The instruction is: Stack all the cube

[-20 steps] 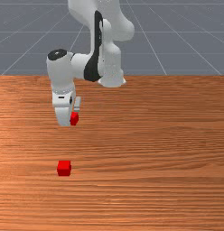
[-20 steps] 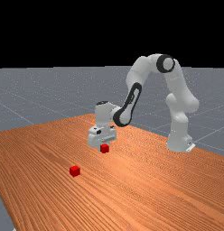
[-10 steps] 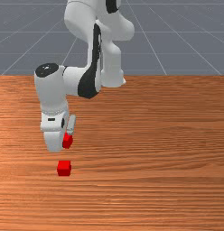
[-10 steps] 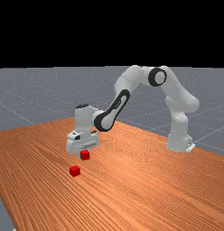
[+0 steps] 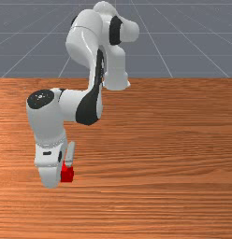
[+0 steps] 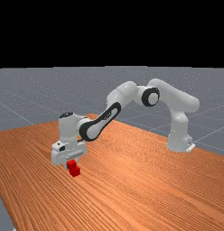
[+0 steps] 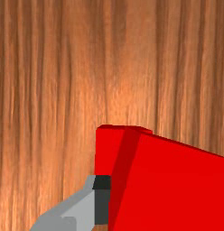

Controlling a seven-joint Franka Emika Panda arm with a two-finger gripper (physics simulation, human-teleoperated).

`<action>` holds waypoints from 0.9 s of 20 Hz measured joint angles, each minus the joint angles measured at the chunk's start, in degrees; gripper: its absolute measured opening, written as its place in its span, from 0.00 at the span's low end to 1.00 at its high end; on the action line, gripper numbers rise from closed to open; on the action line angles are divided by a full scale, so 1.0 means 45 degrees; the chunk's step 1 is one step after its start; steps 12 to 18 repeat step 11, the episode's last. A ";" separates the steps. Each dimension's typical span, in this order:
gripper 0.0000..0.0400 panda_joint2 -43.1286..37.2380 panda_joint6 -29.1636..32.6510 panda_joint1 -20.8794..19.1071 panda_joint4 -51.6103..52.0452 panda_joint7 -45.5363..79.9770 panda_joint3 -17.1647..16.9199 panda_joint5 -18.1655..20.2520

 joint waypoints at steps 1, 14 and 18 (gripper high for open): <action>0.51 -0.0006 0.0553 -0.0014 -0.0276 -0.0029 0.0014 0.0024; 0.51 -0.0914 0.2486 -0.0082 -0.2111 -0.0108 0.0002 0.0073; 0.51 -0.0914 0.2486 -0.0082 -0.2111 -0.0108 0.0002 0.0073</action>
